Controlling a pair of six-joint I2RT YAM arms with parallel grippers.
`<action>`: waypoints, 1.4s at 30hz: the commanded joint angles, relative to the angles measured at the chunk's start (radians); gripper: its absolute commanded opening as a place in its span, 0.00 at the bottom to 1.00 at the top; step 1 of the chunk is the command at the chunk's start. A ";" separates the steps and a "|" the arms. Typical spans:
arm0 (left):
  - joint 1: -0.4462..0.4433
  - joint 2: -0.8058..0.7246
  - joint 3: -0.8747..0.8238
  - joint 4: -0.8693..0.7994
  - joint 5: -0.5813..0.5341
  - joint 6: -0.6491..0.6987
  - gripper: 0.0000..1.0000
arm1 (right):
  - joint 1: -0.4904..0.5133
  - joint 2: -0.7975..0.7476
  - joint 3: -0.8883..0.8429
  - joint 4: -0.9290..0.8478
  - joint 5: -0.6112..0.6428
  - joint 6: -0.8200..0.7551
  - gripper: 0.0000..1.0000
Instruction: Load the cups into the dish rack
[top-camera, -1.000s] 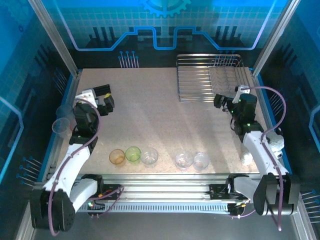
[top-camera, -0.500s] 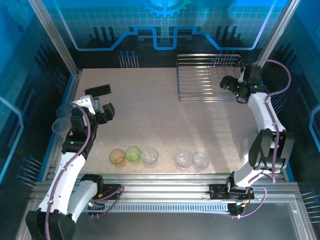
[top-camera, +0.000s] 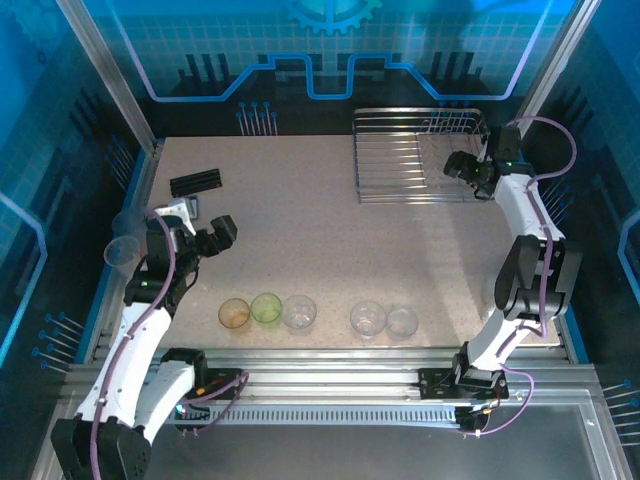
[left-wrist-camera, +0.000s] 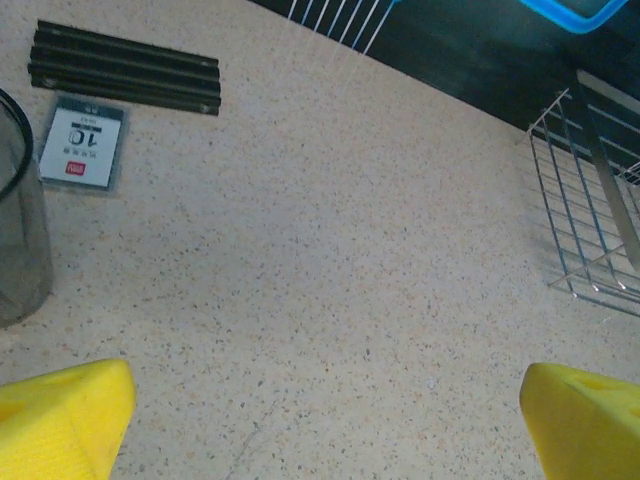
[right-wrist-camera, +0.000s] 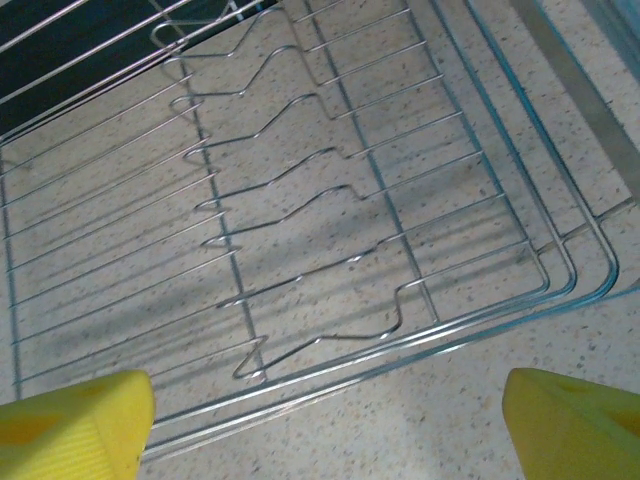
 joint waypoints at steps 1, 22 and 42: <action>-0.008 0.031 -0.001 0.034 0.032 -0.010 0.99 | -0.013 0.047 0.013 0.047 0.055 0.019 0.90; -0.016 0.124 -0.001 0.121 0.049 0.021 0.99 | -0.123 0.269 0.142 0.251 0.010 -0.073 0.89; -0.023 0.165 0.009 0.129 0.038 0.055 0.99 | -0.148 0.471 0.370 0.117 0.012 -0.153 0.79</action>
